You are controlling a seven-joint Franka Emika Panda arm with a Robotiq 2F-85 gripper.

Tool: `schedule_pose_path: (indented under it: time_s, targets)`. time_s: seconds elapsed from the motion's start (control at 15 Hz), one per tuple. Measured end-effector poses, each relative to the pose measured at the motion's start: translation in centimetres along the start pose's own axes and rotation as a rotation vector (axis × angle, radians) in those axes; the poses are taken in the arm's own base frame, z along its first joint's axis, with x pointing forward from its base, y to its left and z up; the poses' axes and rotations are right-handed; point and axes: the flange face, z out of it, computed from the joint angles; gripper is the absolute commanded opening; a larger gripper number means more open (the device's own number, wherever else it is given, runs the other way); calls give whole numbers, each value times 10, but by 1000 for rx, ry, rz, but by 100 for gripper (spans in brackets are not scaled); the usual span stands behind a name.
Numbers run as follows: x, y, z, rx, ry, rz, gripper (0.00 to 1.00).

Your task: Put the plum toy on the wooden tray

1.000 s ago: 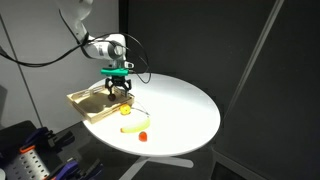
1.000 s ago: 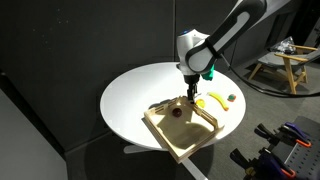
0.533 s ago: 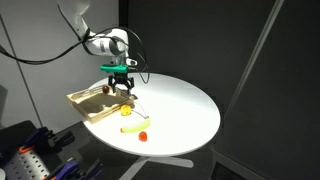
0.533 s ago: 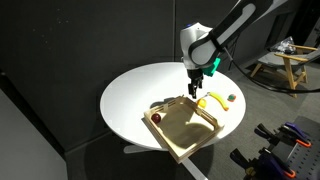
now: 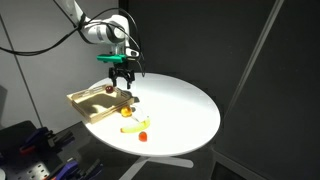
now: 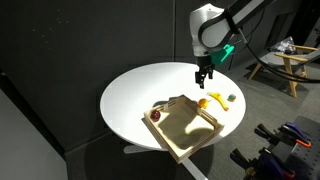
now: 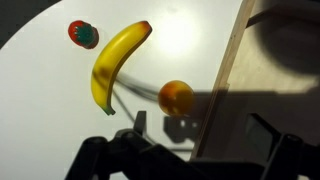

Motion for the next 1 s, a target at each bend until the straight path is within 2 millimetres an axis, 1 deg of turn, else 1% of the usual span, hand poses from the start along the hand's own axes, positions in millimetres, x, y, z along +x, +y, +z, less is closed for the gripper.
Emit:
schedule_pose_path:
  time_s: [0.2, 0.4, 0.73, 1.0]
  targets:
    - [-19, 12, -14, 8, -5, 31, 100]
    - [-37, 23, -24, 22, -8, 61, 100]
    - [-67, 36, -32, 50, -28, 90, 100]
    - [-87, 40, -36, 71, -30, 82, 100]
